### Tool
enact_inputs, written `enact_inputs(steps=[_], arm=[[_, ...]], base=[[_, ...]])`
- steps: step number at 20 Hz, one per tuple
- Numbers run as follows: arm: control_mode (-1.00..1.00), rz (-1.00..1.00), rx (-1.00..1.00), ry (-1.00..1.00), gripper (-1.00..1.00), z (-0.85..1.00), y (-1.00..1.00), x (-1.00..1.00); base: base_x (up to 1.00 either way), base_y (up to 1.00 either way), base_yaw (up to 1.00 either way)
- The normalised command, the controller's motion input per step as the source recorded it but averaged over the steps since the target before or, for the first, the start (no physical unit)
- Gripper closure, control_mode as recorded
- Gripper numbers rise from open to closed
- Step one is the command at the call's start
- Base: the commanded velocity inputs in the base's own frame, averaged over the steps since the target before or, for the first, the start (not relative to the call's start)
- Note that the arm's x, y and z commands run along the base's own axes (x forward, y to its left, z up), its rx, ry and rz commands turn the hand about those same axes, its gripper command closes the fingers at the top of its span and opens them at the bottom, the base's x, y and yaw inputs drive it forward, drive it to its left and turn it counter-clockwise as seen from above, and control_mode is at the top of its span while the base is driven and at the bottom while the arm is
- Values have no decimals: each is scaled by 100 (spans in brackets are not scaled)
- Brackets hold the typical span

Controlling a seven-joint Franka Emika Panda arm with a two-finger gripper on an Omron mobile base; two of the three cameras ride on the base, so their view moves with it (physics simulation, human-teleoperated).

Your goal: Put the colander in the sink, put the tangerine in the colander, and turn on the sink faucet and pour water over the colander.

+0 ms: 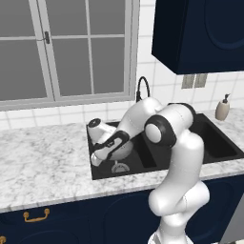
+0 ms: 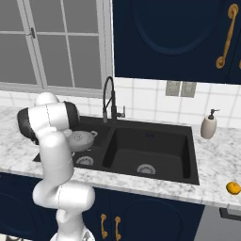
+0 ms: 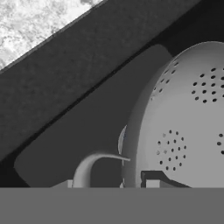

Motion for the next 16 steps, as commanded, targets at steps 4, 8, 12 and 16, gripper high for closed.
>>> enact_inputs(steps=[4, 8, 12, 16], arm=[[-100, -4, 0, 1, 100, -36, -39, 6], [-100, -10, 0, 0, 100, -24, -61, 0], [-100, -11, 0, 0, 100, -19, -69, 0], [-100, -6, 0, 0, 100, -27, -55, 0]], base=[[0, 0, 0], [0, 0, 0], [0, 0, 0], [0, 0, 0]])
